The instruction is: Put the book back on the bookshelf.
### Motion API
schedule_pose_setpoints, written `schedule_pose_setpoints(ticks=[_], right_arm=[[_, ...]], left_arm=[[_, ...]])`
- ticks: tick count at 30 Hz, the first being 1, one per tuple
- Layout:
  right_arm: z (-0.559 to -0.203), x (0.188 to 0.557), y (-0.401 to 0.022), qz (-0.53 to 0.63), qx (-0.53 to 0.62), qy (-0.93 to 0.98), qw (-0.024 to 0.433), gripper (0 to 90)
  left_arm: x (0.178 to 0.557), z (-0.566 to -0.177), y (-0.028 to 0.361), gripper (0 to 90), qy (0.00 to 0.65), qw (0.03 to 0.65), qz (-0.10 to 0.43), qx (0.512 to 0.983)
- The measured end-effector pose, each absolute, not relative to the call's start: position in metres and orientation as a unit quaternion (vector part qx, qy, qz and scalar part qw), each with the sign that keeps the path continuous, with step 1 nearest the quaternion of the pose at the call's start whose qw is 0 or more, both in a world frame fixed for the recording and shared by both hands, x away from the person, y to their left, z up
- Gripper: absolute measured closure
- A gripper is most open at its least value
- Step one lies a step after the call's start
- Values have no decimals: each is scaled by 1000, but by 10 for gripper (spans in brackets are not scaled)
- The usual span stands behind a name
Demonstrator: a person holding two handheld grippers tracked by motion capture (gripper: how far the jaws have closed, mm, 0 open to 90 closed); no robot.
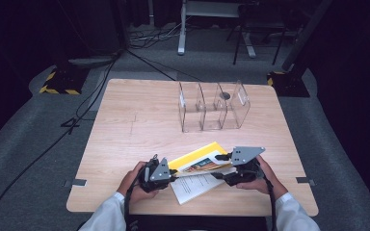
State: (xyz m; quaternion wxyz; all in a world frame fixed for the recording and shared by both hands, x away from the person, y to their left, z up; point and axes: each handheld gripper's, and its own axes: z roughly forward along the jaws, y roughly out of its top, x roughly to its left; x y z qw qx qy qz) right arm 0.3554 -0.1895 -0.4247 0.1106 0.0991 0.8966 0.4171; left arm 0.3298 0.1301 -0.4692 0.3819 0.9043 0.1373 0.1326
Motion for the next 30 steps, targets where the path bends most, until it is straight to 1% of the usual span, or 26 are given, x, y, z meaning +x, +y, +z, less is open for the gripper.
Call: schedule_pose_setpoints(ticks=[2, 4, 7, 10, 11, 12, 13, 14, 15, 17, 19, 22, 28, 30], right_arm=[[-428, 358, -187, 409, 93, 902, 104, 391], [-436, 362, -186, 391, 89, 911, 99, 382], [-441, 365, -186, 385, 92, 913, 103, 395], [-452, 370, -187, 373, 97, 914, 123, 464], [-457, 371, -186, 361, 97, 917, 138, 492], [-461, 370, -186, 363, 91, 915, 149, 536], [-464, 369, -186, 375, 87, 911, 150, 606], [-465, 368, -187, 385, 81, 907, 152, 657], [-466, 366, -187, 395, 72, 902, 158, 688], [-467, 362, -185, 395, 53, 900, 178, 736], [-467, 359, -183, 395, 45, 898, 190, 765], [-466, 355, -177, 398, 40, 894, 203, 801], [-465, 352, -167, 387, 39, 896, 213, 815], [-465, 352, -165, 382, 36, 899, 212, 815]], left_arm=[[331, -469, 135, 768, 140, 384, 130, 904], [336, -469, 148, 762, 147, 391, 118, 901], [339, -470, 159, 752, 152, 396, 109, 899], [342, -470, 167, 740, 160, 400, 104, 896], [343, -470, 170, 734, 161, 401, 103, 896], [345, -470, 172, 732, 161, 401, 100, 896], [346, -469, 173, 729, 162, 401, 97, 897], [346, -469, 174, 725, 164, 403, 96, 895], [348, -469, 176, 722, 165, 404, 94, 895], [349, -468, 178, 709, 172, 407, 92, 892], [353, -465, 181, 695, 180, 409, 104, 889], [362, -461, 185, 658, 203, 403, 110, 886], [356, -454, 183, 459, 219, 403, 123, 880], [350, -450, 181, 434, 218, 405, 131, 878]])
